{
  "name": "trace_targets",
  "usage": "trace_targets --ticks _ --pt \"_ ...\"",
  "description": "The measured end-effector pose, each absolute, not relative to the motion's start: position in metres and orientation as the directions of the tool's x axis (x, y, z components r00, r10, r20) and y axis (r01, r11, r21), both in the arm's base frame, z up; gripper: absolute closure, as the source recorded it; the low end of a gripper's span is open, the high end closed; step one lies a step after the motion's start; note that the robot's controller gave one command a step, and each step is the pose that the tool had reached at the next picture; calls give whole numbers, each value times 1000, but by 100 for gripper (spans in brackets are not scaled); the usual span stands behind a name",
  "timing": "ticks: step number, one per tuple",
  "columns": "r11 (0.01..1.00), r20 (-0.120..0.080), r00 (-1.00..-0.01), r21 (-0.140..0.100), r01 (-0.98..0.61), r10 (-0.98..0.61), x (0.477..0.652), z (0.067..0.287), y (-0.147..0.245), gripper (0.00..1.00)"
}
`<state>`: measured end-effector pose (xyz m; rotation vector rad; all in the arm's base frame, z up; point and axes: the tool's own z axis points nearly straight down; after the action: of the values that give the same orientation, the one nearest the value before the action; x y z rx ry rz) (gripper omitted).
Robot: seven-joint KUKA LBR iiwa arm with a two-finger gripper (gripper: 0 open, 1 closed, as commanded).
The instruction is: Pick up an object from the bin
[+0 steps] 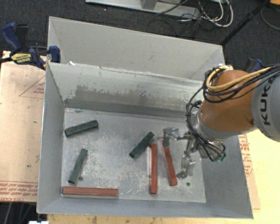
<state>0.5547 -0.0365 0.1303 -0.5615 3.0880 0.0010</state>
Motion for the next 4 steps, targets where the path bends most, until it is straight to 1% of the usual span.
trace_targets --ticks 1,2,3,4 --pt "852 -5 -852 -2 -523 -523 577 86 0 0" --pt "781 -8 -781 -4 -624 -624 581 73 16 100" --pt "781 -4 -781 -1 -624 -624 579 71 16 0" --pt "781 -2 -781 0 -624 -624 579 71 15 100"
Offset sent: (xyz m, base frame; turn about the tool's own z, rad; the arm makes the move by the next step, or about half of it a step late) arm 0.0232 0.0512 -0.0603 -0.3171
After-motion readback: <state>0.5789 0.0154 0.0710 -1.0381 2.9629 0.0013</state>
